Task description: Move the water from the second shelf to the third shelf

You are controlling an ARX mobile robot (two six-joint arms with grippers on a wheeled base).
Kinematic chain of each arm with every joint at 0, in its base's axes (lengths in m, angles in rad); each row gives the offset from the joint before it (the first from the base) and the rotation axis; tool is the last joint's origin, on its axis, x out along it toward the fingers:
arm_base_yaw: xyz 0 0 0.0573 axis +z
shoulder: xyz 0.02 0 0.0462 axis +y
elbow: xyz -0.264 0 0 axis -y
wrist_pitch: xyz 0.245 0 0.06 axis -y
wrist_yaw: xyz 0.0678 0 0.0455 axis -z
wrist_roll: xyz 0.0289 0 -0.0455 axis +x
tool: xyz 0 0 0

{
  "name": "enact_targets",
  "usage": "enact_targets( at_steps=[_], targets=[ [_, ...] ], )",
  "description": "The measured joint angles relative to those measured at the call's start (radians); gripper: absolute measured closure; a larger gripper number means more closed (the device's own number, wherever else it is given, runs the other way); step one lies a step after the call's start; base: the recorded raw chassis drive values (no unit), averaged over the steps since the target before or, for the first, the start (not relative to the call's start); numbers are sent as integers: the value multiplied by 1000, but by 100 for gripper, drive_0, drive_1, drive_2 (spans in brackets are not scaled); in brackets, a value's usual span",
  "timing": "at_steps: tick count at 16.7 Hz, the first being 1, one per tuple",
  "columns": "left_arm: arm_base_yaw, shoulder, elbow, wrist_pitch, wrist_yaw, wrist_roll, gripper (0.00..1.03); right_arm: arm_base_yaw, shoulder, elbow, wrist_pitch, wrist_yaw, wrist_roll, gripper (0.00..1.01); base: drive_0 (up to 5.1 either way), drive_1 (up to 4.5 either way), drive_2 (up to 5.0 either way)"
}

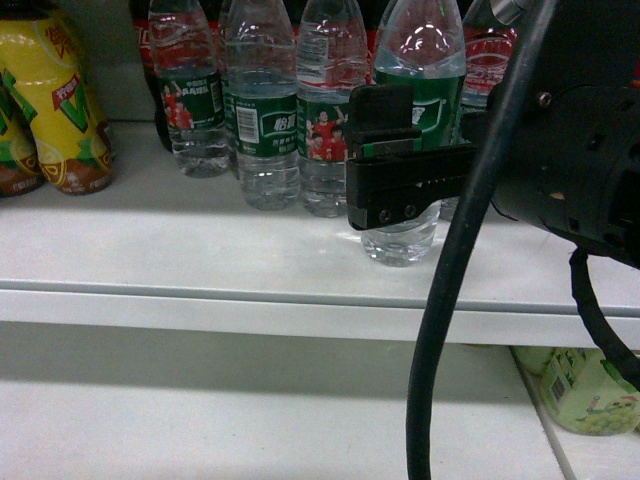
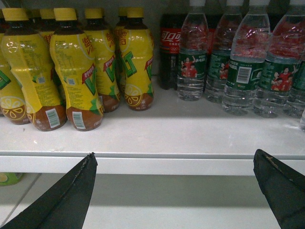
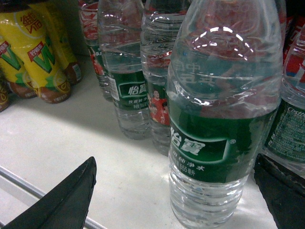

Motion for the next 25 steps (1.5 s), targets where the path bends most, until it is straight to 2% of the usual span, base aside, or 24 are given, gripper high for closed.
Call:
enact_targets(
  at_steps=[2, 7, 12, 18, 19, 22, 23, 25],
  targets=[
    [0, 0, 0, 0, 0, 0, 5, 0, 24, 24, 9, 7, 16, 3, 0, 0, 0],
    [0, 0, 0, 0, 0, 0, 5, 2, 117, 113, 7, 76, 16, 3, 0, 0, 0],
    [0, 0, 0, 0, 0, 0, 5, 5, 196, 211, -4, 170, 4, 3, 0, 0, 0],
    [0, 0, 0, 0, 0, 0, 5, 3, 212, 270, -48, 211, 8, 3, 0, 0, 0],
    [0, 0, 0, 0, 0, 0, 5, 3, 213, 274, -59, 216, 8, 9, 0, 0, 0],
    [0, 0, 0, 0, 0, 0, 5, 7, 217, 274, -65, 225, 13, 40, 0, 0, 0],
    [0, 0, 0, 0, 0, 0, 5, 7, 217, 274, -64, 225, 14, 47, 0, 0, 0],
    [0, 0, 0, 0, 0, 0, 5, 9, 212, 273, -68, 225, 18, 55, 0, 0, 0]
  ],
)
